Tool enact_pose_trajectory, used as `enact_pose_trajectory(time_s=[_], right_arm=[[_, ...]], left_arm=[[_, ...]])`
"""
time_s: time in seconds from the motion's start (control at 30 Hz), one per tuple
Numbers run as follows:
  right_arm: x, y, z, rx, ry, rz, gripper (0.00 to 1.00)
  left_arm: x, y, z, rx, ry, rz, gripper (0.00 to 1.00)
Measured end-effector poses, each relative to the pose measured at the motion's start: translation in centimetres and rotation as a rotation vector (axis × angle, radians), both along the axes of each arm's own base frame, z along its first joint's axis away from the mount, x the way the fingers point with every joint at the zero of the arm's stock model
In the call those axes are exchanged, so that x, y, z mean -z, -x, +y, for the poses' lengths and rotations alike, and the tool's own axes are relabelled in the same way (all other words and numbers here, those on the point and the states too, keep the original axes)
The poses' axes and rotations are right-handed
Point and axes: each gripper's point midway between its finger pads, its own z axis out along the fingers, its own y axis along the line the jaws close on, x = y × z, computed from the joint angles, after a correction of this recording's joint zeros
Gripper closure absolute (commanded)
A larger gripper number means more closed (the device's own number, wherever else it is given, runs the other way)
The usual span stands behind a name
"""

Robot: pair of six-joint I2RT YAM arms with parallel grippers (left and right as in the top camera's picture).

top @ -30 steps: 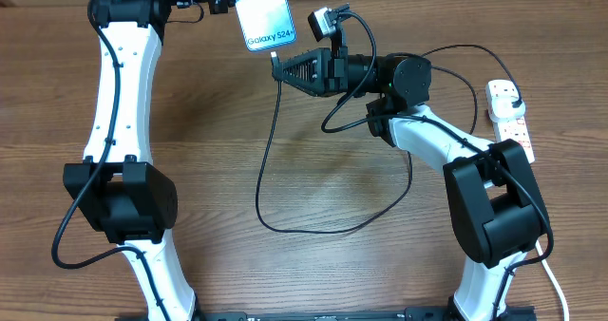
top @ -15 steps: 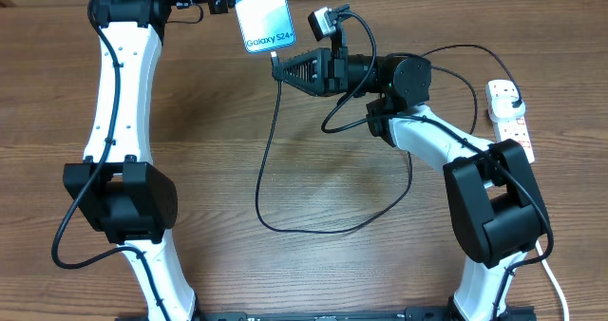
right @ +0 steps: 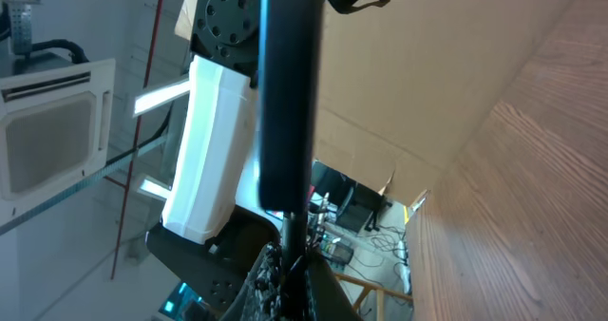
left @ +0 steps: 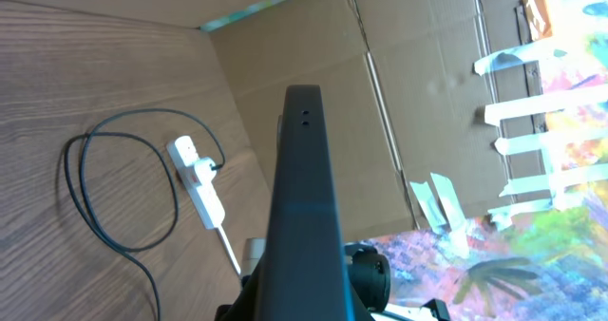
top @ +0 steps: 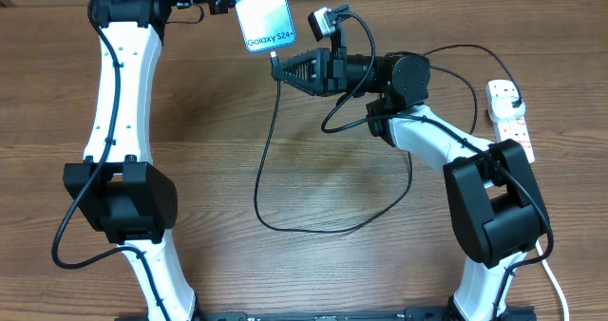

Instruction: Plug charger to phone and switch on socket

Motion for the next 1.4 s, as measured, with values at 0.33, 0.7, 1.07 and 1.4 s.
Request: enact_pose_trajectory(time_s=[0.33, 0.7, 1.07, 1.4], right_arm=[[0.02, 0.01, 0.0, 0.003, 0.0, -0.014, 0.96], [0.02, 0.02, 0.0, 0.004, 0.0, -0.022, 0.96], [0.13, -0.06, 0.03, 0.005, 0.003, -0.016, 0.96], [0.12, -0.08, 0.03, 0.007, 0.003, -0.019, 0.96]], left_arm=[[0.29, -0.04, 0.03, -0.007, -0.005, 0.016, 0.96], [0.3, -0.02, 0.03, -0.007, -0.005, 0.015, 0.96], [0.29, 0.01, 0.02, -0.004, -0.007, 0.0, 0.96], [0.27, 0.01, 0.02, -0.003, -0.008, -0.003, 0.96]])
